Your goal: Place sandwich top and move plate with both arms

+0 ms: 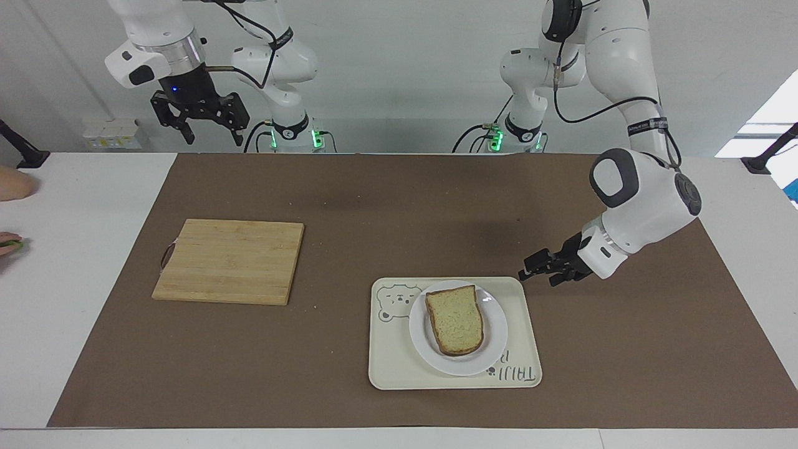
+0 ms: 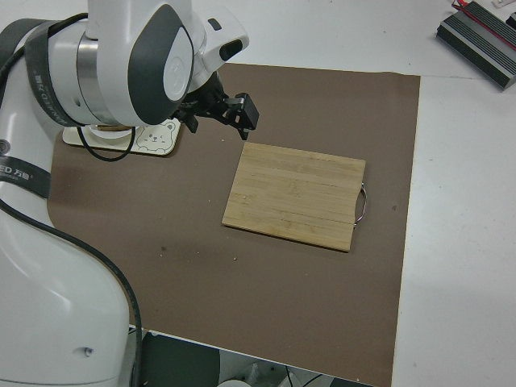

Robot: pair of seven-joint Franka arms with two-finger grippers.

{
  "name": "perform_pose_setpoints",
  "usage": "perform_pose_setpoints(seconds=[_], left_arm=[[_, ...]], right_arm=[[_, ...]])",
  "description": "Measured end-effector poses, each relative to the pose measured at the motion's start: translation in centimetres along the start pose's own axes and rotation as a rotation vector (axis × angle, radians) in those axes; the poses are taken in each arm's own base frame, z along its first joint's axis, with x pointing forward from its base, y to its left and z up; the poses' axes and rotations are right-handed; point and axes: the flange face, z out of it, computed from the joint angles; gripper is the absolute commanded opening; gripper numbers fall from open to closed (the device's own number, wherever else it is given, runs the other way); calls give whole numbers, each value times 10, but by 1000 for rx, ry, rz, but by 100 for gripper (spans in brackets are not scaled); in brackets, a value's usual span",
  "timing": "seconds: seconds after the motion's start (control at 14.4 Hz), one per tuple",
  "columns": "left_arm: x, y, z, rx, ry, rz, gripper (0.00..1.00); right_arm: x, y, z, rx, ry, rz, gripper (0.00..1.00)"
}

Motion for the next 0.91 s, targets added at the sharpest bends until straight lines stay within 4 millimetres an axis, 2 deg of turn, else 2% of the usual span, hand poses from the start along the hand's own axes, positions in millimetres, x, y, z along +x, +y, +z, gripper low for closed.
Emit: perform_pose_setpoints(seconds=[0.14,0.42,0.7,0.91], left_arm=[[-11,1,-26,120,0,19,100],[-38,5,-104,240,60,25,100],[-74,13,-183,308,94,33,100],[-102,23,-217,374,79,42,100]], right_arm=[[0,0,0,0,0,0,100],[0,0,0,0,0,0,100],[0,0,0,0,0,0,100],[0,0,0,0,0,0,100]])
